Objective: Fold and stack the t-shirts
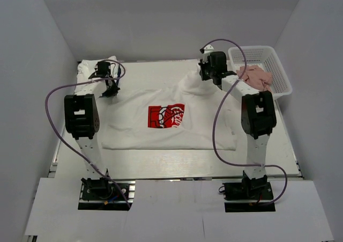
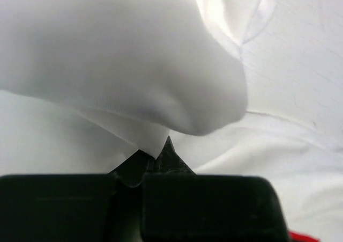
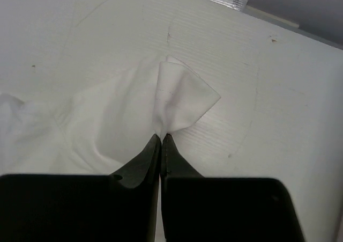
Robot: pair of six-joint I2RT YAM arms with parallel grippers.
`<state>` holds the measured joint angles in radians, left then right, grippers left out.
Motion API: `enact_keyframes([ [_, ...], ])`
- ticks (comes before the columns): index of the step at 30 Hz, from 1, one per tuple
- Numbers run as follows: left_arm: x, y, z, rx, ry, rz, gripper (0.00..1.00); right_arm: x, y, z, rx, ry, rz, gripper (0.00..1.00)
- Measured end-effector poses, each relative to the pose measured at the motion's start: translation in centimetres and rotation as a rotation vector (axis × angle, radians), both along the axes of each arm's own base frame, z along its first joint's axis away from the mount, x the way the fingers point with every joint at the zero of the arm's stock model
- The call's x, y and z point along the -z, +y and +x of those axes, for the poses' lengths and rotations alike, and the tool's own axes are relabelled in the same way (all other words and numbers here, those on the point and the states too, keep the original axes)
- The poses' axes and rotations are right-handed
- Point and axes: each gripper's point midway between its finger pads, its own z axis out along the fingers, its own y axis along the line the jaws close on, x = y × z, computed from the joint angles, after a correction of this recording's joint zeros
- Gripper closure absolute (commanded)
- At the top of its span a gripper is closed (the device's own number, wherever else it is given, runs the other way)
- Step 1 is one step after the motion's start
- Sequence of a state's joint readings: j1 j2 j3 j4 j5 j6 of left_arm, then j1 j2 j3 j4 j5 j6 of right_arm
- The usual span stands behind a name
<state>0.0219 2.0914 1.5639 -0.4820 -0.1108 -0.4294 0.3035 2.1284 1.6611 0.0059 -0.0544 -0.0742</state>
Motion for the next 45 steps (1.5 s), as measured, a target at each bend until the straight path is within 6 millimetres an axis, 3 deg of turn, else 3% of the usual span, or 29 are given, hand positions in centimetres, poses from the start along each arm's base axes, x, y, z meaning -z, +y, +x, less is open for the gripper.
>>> enact_keyframes([
  [4, -2.7, -0.4, -1.5, 0.031, -0.072, 0.000, 1.00, -2.7, -0.7, -2.9, -0.010, -0.065, 0.002, 1.00],
  [7, -4.8, -0.6, -1.8, 0.052, -0.139, 0.010, 1.00, -3.6, -1.1, -4.8, -0.017, -0.086, 0.002, 1.00],
  [11, -6.3, -0.7, -1.1, 0.071, -0.199, 0.017, 1.00, -4.2, -1.2, -5.0, -0.022, -0.107, -0.002, 1.00],
  [21, -2.1, -1.4, -0.4, 0.098, -0.120, -0.009, 1.00, -3.8, -1.4, -4.5, -0.001, -0.103, -0.017, 1.00],
  [31, -1.9, -2.2, -0.4, 0.116, -0.125, -0.036, 1.00, -3.0, -2.1, -4.4, 0.031, -0.087, -0.038, 1.00],
  [38, 1.0, -3.1, -3.0, 0.124, -0.057, -0.083, 1.00, -1.0, -2.5, -5.4, 0.038, -0.039, -0.053, 1.00],
  [45, 1.0, -3.4, -3.3, 0.126, -0.065, -0.100, 1.00, -1.0, -2.6, -5.4, 0.042, -0.039, -0.055, 1.00],
])
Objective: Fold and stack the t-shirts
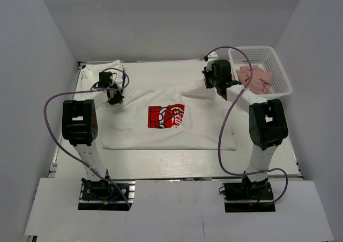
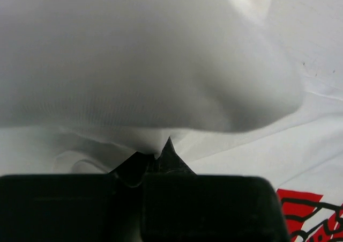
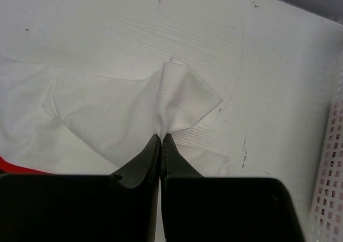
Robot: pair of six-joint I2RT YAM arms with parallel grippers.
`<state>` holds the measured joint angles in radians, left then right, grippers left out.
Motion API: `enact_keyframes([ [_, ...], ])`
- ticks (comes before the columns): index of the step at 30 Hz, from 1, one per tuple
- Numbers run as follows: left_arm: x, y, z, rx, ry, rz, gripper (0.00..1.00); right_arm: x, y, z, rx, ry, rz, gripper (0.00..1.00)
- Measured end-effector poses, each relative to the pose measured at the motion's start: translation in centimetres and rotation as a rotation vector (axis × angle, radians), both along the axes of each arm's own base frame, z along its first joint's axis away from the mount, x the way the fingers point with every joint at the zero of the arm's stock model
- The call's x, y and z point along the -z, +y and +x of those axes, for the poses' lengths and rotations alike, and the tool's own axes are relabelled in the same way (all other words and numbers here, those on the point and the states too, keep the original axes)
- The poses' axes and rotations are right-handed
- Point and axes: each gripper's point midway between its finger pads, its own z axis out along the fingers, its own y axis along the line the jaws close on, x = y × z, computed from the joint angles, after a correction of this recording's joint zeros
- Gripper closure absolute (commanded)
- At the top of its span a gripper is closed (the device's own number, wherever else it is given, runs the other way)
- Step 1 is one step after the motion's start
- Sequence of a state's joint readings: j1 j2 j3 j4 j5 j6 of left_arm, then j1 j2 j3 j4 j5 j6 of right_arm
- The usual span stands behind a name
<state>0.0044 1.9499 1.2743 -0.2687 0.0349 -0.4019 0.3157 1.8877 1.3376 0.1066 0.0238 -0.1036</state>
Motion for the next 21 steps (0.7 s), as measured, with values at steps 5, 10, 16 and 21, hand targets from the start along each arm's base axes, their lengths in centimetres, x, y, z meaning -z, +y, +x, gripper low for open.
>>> enact_keyframes([
  [5, 0.0, -0.2, -1.0, -0.006, 0.002, -0.015, 1.00, 0.0, 0.0, -0.1, 0.001, 0.002, 0.004, 1.00],
  [10, -2.7, -0.4, -2.0, 0.003, -0.067, -0.026, 1.00, 0.1, -0.3, -1.1, 0.007, 0.013, 0.011, 1.00],
  [16, -3.9, -1.5, -4.6, 0.027, -0.097, -0.077, 1.00, -0.7, -0.9, -3.0, 0.011, 0.008, 0.021, 1.00],
  [21, -1.5, -2.8, -7.6, 0.036, -0.022, -0.124, 1.00, -1.5, -1.2, -4.2, 0.014, -0.005, 0.031, 1.00],
])
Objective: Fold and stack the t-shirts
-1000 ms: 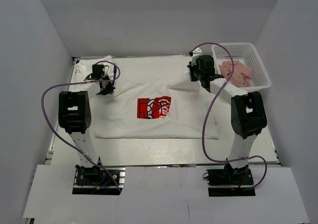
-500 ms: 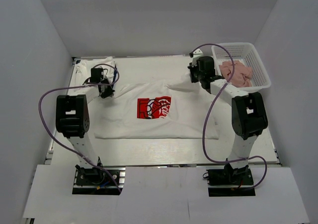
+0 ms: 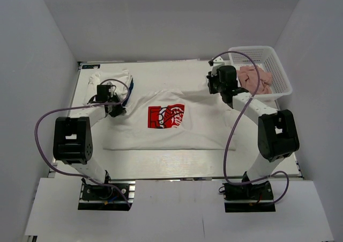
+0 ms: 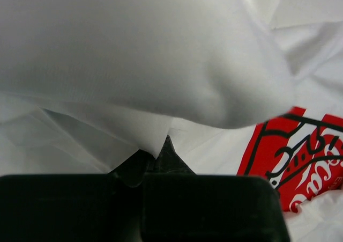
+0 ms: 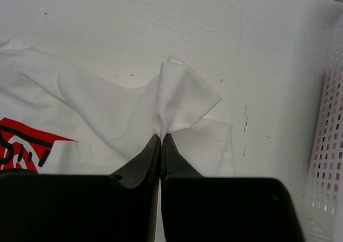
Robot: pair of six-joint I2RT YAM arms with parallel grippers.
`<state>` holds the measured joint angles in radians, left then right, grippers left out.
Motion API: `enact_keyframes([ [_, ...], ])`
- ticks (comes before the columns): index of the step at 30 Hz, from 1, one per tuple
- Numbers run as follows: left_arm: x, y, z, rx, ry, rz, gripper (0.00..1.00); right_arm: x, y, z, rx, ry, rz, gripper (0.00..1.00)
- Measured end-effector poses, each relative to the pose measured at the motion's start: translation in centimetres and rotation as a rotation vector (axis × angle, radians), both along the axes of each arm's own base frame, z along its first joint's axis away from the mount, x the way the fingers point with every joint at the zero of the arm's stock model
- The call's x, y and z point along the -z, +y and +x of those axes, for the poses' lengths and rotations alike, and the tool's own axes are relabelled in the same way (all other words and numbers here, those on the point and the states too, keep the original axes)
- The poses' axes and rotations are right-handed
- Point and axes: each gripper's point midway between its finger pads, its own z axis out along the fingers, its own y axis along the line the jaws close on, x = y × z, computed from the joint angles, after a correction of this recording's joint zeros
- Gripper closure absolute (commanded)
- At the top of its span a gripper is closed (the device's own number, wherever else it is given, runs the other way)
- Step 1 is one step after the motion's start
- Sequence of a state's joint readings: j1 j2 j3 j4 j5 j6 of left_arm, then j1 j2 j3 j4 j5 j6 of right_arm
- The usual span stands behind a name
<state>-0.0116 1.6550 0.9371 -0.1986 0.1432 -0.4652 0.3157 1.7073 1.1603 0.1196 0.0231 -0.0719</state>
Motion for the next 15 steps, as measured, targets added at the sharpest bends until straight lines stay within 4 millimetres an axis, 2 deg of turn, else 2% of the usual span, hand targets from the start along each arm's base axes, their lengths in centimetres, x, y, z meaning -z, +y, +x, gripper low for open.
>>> enact_keyframes([
  [4, 0.9, -0.8, -1.1, 0.009, 0.035, -0.025, 1.00, 0.0, -0.2, -0.6, 0.005, -0.002, 0.010, 1.00],
  [12, 0.3, -1.3, -1.2, 0.007, 0.029, -0.026, 1.00, 0.4, -0.4, -1.4, 0.007, 0.009, 0.011, 1.00],
  [15, -0.1, -1.2, -1.2, 0.004, 0.017, -0.017, 0.90, 0.3, -0.4, -1.3, 0.008, 0.008, 0.014, 1.00],
])
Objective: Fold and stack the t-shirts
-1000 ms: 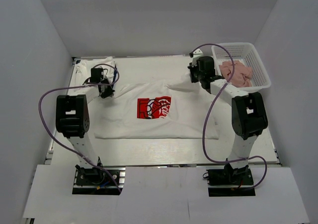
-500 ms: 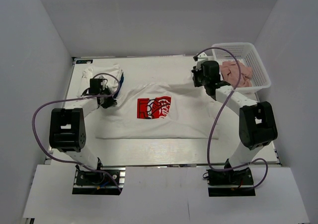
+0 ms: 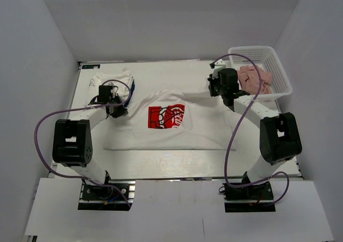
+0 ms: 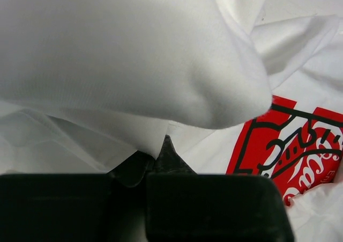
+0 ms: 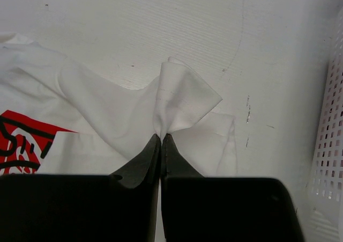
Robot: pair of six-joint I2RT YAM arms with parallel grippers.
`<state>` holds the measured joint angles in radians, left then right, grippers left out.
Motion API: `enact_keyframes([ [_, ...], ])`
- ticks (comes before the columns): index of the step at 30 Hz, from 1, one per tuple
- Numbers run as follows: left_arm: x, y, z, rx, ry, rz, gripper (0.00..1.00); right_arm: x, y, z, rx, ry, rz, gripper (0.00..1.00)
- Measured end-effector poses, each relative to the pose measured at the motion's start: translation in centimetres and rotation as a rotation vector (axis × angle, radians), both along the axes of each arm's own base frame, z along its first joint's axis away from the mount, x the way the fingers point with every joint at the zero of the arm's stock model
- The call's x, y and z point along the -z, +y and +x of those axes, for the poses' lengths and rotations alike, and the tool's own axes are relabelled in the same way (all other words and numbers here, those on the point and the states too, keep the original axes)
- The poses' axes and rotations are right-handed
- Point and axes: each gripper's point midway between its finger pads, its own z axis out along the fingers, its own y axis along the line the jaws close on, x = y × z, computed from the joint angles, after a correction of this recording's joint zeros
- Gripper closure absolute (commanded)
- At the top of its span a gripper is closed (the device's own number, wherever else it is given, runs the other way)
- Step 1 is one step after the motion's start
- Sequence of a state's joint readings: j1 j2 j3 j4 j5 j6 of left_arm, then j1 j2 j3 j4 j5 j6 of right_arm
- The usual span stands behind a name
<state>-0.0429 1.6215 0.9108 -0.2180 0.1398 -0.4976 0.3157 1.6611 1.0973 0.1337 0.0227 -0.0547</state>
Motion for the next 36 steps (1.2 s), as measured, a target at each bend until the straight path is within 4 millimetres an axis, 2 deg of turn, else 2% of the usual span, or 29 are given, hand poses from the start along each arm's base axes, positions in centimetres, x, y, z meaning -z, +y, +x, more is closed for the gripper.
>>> enact_keyframes([
  [3, 0.1, -0.1, -0.3, 0.004, 0.011, 0.003, 0.52, 0.0, 0.0, 0.0, 0.001, 0.000, 0.000, 1.00],
  [4, 0.2, -0.2, -0.4, 0.007, 0.018, 0.003, 0.45, 0.0, 0.0, 0.0, 0.001, 0.001, 0.000, 1.00],
  [5, 0.3, -0.2, -0.6, 0.001, 0.026, -0.002, 0.07, 0.0, 0.0, 0.0, 0.001, 0.001, 0.000, 1.00],
  [6, 0.3, -0.2, -0.7, 0.010, 0.032, 0.005, 0.00, 0.0, 0.0, 0.0, 0.001, 0.001, 0.000, 1.00],
  [9, 0.1, -0.2, -1.3, 0.002, 0.051, 0.001, 0.00, 0.1, 0.0, -0.1, 0.003, 0.005, 0.002, 1.00],
  [10, -0.2, -0.1, -1.4, 0.000, 0.051, 0.003, 0.00, 0.1, 0.0, -0.1, 0.004, 0.006, 0.003, 0.94],
  [12, -1.1, 0.0, -1.7, -0.003, 0.041, 0.006, 0.00, 0.1, 0.0, -0.1, 0.012, 0.014, 0.013, 0.56],
  [13, -1.6, 0.1, -1.8, -0.007, 0.036, 0.011, 0.00, 0.1, 0.0, -0.1, 0.018, 0.019, 0.018, 0.10],
  [19, -5.5, 0.7, -1.8, -0.038, -0.007, 0.034, 0.00, -1.2, -0.1, 1.1, 0.073, 0.018, 0.045, 0.10],
  [23, -6.9, 1.3, -3.2, -0.069, -0.002, 0.053, 0.00, -2.4, 0.0, 1.4, 0.090, 0.015, 0.061, 0.10],
  [27, -8.9, 2.0, -4.8, -0.103, -0.019, 0.072, 0.00, -3.2, -0.2, 0.0, 0.094, 0.035, 0.085, 0.10],
  [30, -10.2, 2.4, -5.4, -0.125, -0.047, 0.082, 0.00, -4.5, -0.5, -2.1, 0.095, 0.029, 0.121, 0.10],
  [33, -10.6, 2.6, -5.7, -0.135, -0.054, 0.086, 0.00, -5.6, -0.6, -3.3, 0.089, 0.014, 0.145, 0.10],
  [36, -10.1, 2.6, -5.4, -0.138, -0.045, 0.086, 0.00, -5.7, -0.5, -3.7, 0.085, 0.019, 0.160, 0.10],
])
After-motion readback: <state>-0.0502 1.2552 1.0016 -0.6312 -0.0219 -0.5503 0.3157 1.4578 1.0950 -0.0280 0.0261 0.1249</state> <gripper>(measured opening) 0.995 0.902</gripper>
